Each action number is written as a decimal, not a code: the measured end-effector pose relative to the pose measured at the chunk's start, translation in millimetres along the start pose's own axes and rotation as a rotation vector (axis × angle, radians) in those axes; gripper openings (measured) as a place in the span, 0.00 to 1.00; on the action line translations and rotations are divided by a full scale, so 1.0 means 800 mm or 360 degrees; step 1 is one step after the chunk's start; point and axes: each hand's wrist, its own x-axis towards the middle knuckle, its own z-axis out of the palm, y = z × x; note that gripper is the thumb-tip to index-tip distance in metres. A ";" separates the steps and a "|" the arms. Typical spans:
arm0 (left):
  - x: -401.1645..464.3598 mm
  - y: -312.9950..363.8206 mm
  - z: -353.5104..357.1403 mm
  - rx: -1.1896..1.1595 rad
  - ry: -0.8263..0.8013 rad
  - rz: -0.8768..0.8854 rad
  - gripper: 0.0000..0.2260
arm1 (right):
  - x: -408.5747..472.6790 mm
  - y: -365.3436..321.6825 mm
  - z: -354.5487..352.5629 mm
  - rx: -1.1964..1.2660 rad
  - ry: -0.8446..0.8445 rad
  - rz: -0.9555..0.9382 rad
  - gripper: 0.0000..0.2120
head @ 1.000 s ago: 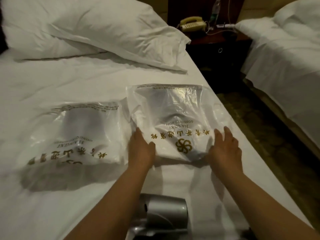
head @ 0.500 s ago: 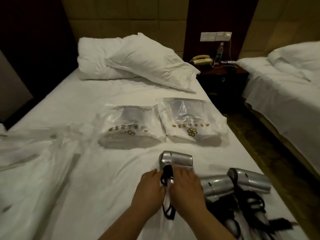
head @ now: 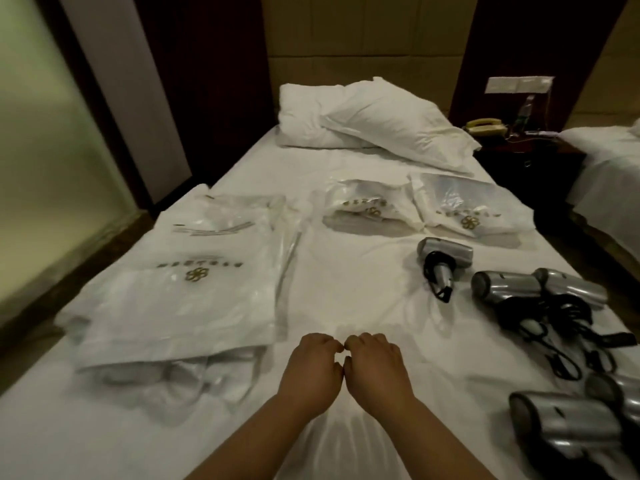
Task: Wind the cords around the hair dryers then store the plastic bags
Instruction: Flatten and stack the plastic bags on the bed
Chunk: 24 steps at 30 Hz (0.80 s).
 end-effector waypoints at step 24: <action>-0.026 -0.309 -0.107 0.0970 0.0085 -0.0402 0.11 | 0.060 -0.194 0.106 -0.0040 -0.0340 -0.0303 0.15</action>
